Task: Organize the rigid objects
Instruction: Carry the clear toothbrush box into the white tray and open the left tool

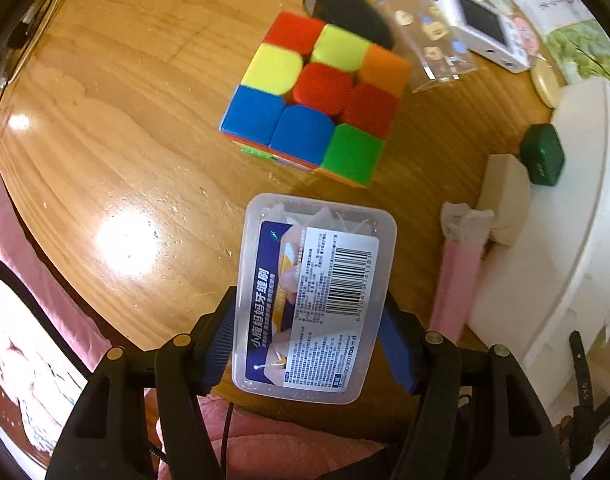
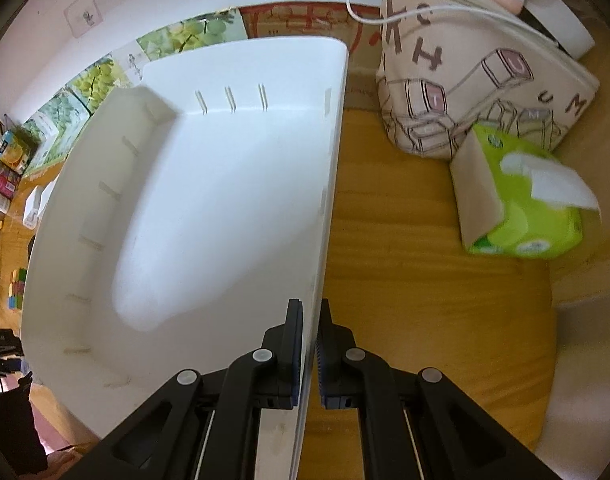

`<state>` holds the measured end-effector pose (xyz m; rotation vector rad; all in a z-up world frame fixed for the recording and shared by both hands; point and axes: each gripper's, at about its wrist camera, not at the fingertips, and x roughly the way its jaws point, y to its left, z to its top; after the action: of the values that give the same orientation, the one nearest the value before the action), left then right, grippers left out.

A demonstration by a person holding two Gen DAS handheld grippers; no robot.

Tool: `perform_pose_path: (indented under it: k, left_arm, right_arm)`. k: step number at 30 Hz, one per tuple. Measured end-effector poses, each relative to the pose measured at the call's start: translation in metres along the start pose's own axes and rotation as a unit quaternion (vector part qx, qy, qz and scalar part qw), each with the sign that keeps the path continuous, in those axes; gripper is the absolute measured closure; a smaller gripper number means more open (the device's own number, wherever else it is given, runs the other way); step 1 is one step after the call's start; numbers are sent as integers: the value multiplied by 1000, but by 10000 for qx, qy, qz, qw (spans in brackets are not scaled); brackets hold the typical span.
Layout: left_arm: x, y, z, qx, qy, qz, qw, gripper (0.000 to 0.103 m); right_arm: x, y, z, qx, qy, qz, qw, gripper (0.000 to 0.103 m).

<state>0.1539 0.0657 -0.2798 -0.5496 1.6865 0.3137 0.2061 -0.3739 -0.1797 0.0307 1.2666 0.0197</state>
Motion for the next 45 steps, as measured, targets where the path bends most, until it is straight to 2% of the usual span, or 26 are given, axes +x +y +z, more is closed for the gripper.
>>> perform_pose_path:
  k: [4, 5, 12, 14, 18, 19, 22, 28, 36, 41, 45]
  left_arm:
    - [-11, -4, -14, 260, -227, 19, 9994, 35]
    - [-16, -23, -18, 311, -278, 33, 9991, 35]
    - [-38, -53, -54, 757, -682, 76, 9948, 35]
    - [-62, -59, -58, 813, -771, 57, 9937, 35]
    - [-81, -66, -70, 1010, -971, 13, 9901, 35]
    - [-101, -72, -64, 1065, -1015, 1, 9891, 35]
    - [-127, -82, -62, 1285, -1204, -46, 9844, 35]
    - [-172, -106, -66, 1916, -1599, -136, 9683, 35]
    - [-183, -158, -73, 2733, -1713, -478, 9454, 35]
    - [-185, -193, -87, 3326, -1943, -898, 9184, 35]
    - [-175, -216, -96, 3721, -1848, -1202, 9016, 35]
  right_arm:
    - [-4, 0, -14, 140, 110, 53, 9998, 97]
    - [-5, 0, -17, 171, 147, 39, 9997, 97]
    - [-10, 5, -37, 200, 215, 1, 9996, 97]
    - [-11, 7, -44, 69, 164, -67, 9998, 98]
    - [-16, 11, -52, -148, 74, -126, 9998, 98]
    - [-16, 12, -53, -225, 72, -151, 9996, 98]
    - [-19, 16, -59, -579, 39, -229, 9981, 97]
    - [-24, 19, -72, -1124, -38, -282, 9933, 97]
    - [-32, 20, -78, -1268, 81, -273, 9915, 96]
    - [-31, 21, -80, -1041, 66, -373, 9938, 96]
    - [-30, 21, -80, -841, 55, -436, 9955, 97]
